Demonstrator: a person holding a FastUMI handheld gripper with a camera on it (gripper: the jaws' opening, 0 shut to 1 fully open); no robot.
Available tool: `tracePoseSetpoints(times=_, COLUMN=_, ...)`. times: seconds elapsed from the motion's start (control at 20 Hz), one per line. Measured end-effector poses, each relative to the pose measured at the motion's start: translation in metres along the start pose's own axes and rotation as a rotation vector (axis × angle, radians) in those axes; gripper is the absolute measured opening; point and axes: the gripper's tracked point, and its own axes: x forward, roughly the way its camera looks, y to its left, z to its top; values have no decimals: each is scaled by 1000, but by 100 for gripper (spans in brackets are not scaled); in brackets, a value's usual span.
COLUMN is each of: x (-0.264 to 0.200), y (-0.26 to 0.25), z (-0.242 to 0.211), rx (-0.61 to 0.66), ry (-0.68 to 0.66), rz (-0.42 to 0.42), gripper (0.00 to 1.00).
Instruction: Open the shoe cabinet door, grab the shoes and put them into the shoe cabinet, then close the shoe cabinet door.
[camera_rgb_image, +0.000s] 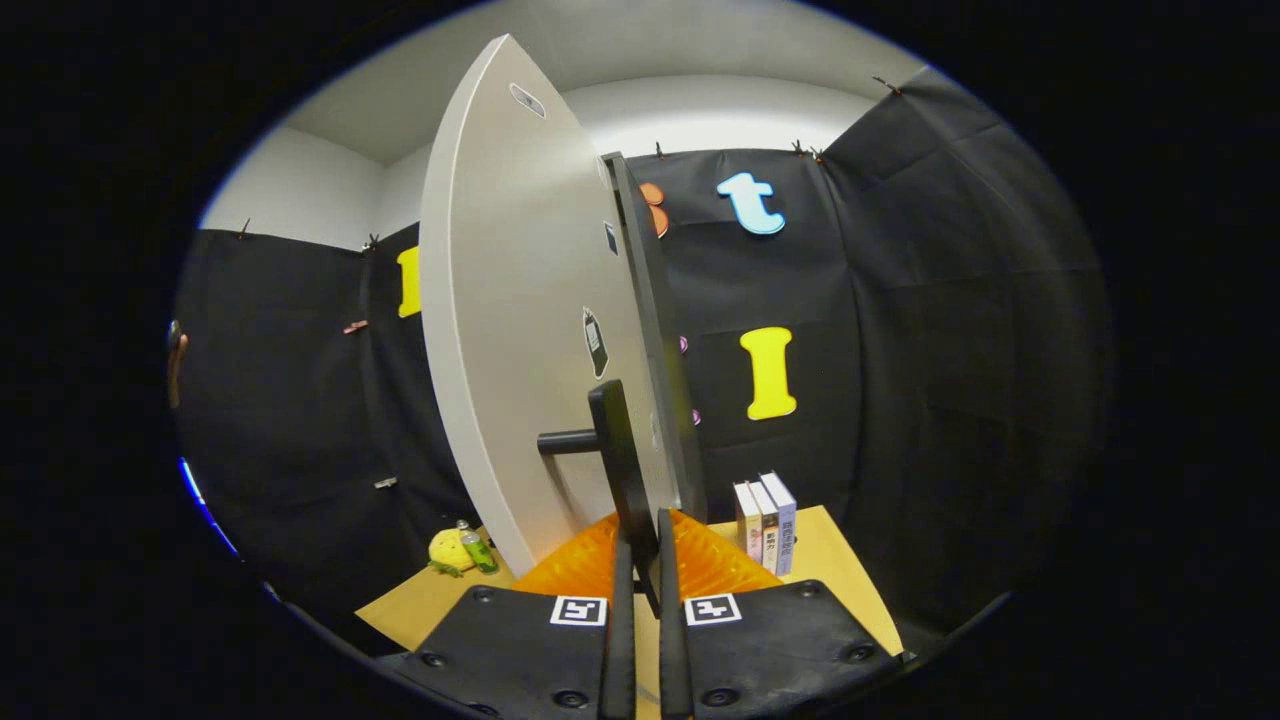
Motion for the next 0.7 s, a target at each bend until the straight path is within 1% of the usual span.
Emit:
tracePoseSetpoints(times=0.25, x=-4, y=0, z=-5, rx=6, ry=-7, rz=-38, gripper=14)
tracePoseSetpoints(times=0.45, x=-15, y=-2, z=-11, rx=-51, ry=1, rz=-102, gripper=14)
tracePoseSetpoints(times=0.55, x=-30, y=2, z=-13, rx=-60, ry=0, rz=-120, gripper=13)
tracePoseSetpoints(times=0.65, x=-47, y=6, z=-10, rx=-70, ry=-16, rz=-136, gripper=15)
tracePoseSetpoints(times=0.7, x=-55, y=13, z=-9, rx=-68, ry=-25, rz=-134, gripper=21)
